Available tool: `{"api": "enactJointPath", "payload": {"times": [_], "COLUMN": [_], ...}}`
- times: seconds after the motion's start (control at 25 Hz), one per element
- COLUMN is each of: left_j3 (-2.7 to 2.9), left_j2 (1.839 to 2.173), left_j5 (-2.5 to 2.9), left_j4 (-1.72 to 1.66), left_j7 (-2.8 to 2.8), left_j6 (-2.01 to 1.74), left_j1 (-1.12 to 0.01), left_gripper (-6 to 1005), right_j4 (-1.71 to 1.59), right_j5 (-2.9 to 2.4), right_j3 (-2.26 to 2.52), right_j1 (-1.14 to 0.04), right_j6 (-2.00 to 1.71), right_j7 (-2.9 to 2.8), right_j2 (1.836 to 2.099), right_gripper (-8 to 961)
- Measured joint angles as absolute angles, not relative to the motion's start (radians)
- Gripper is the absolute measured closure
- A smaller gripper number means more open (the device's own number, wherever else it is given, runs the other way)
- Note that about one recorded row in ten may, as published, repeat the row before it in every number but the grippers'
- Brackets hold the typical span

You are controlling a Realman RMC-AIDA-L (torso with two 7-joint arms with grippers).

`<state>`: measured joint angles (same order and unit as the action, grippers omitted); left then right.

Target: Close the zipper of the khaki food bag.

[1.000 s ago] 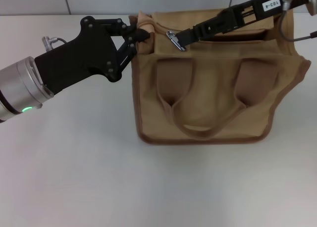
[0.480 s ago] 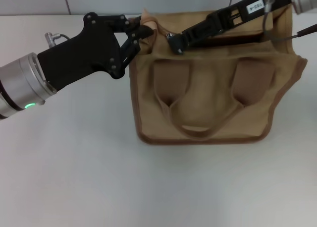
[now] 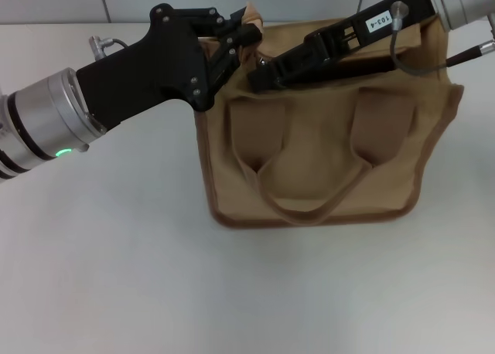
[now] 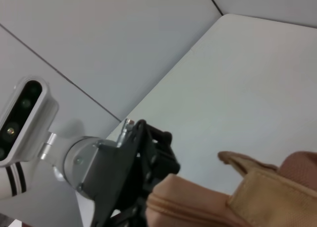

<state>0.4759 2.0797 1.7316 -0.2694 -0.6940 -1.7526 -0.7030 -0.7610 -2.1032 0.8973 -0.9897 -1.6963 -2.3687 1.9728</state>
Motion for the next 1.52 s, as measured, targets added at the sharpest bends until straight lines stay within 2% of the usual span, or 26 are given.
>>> {"api": "enactJointPath", "payload": {"times": [0.28,0.48,0.8,1.04,1.24,1.52], "left_j3": [0.474,0.474,0.474,0.474,0.473,0.472], "left_j2": [2.08,2.08,2.079,2.079,2.078,2.078], "left_j5": [1.731,1.727,1.718,1.715,1.714,1.715], "left_j4": [-0.262,-0.259,-0.259,-0.259,-0.259,-0.255], "left_j7": [-0.694,-0.693,-0.693,-0.693,-0.693,-0.693], "left_j6": [-1.761,-1.767,-1.78,-1.782,-1.779,-1.781], "left_j1": [-0.703,-0.699,-0.689,-0.683,-0.68,-0.673], "left_gripper": [937,936,936,937,936,937], "right_j4": [-0.762,-0.765,-0.836,-0.911,-0.964,-0.979], "right_j5": [-2.1,-2.101,-2.102,-2.103,-2.099,-2.097], "right_j3": [0.897,0.908,0.913,0.918,0.92,0.921], "right_j1": [-0.976,-0.975,-0.943,-0.904,-0.883,-0.874], "right_j6": [-1.678,-1.676,-1.679,-1.694,-1.714,-1.711], "right_j7": [-2.362,-2.361,-2.357,-2.356,-2.357,-2.36], "right_j2": [1.984,1.986,1.993,1.996,1.999,2.006], "right_gripper": [517,564,759,813,900,949]}}
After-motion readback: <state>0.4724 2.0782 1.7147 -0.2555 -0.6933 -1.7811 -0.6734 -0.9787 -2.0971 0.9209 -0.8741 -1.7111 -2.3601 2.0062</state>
